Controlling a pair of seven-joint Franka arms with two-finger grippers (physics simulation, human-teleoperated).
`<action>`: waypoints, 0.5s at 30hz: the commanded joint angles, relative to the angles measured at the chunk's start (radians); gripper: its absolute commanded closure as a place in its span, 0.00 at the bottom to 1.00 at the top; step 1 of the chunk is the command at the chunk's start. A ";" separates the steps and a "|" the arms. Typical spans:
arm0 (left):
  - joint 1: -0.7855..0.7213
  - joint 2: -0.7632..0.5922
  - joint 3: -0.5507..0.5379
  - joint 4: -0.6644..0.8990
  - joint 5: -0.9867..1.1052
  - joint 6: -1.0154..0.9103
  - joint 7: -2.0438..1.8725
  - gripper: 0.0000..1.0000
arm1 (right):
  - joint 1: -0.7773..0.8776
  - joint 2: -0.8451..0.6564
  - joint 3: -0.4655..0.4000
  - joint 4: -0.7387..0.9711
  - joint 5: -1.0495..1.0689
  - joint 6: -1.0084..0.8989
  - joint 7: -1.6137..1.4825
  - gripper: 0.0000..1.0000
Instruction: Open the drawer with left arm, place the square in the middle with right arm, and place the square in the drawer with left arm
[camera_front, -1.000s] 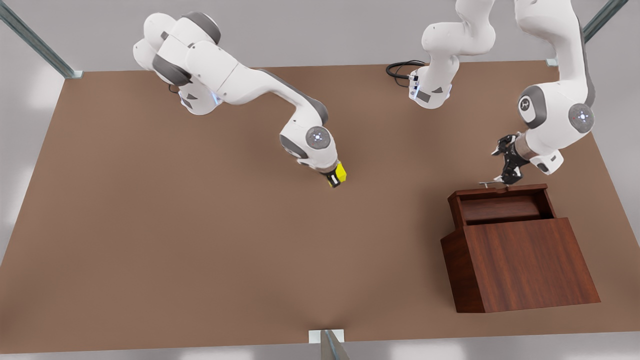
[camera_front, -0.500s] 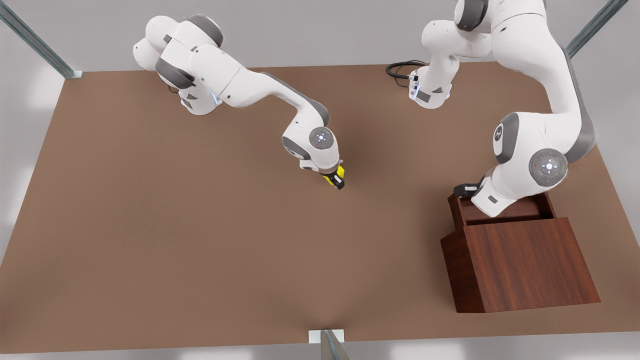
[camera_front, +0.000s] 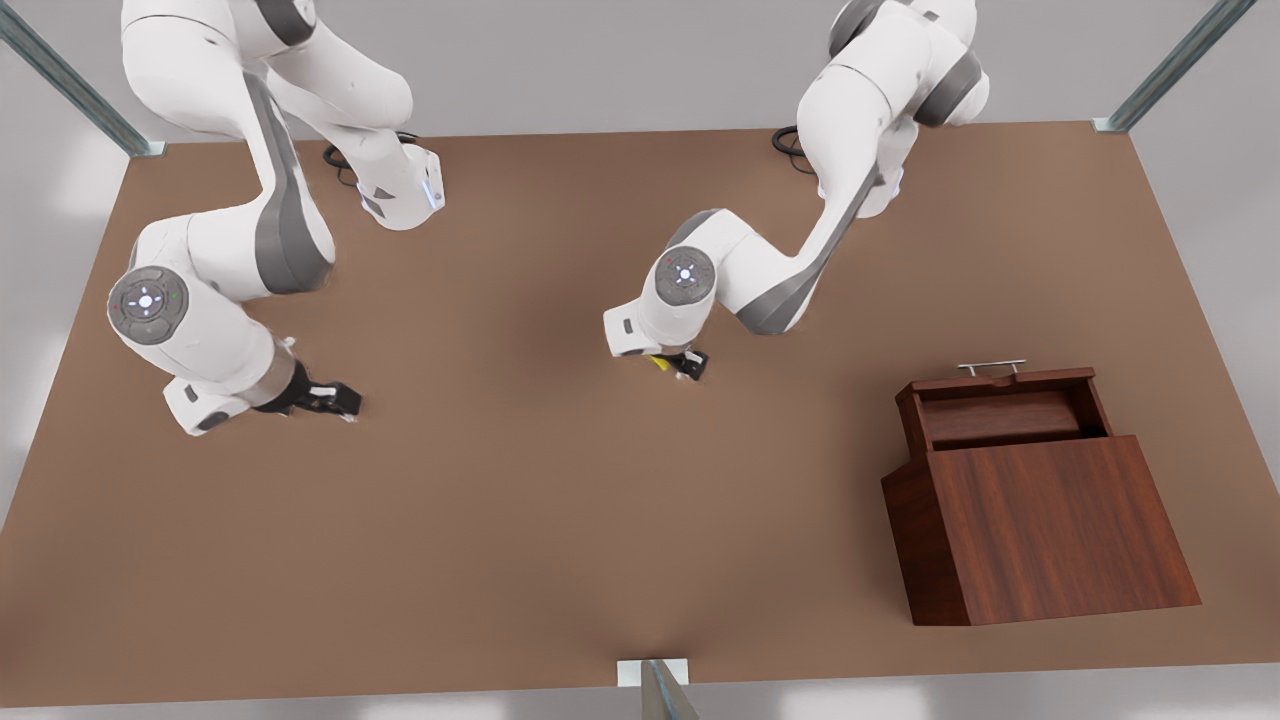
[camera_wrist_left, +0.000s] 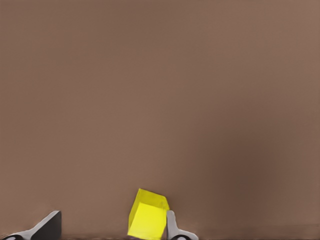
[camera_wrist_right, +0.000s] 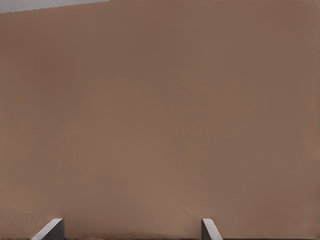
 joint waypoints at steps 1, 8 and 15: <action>0.000 -0.023 0.000 -0.062 -0.007 0.032 0.055 0.00 | -0.004 -0.001 -0.001 0.002 -0.001 -0.007 -0.020 0.00; -0.009 -0.074 -0.034 -0.389 -0.004 0.409 0.163 0.00 | -0.013 -0.085 0.002 -0.119 0.004 0.118 -0.030 0.00; -0.032 -0.045 -0.032 -0.492 0.002 0.501 0.163 0.00 | 0.111 -0.177 -0.225 -0.110 0.088 0.004 -0.119 0.00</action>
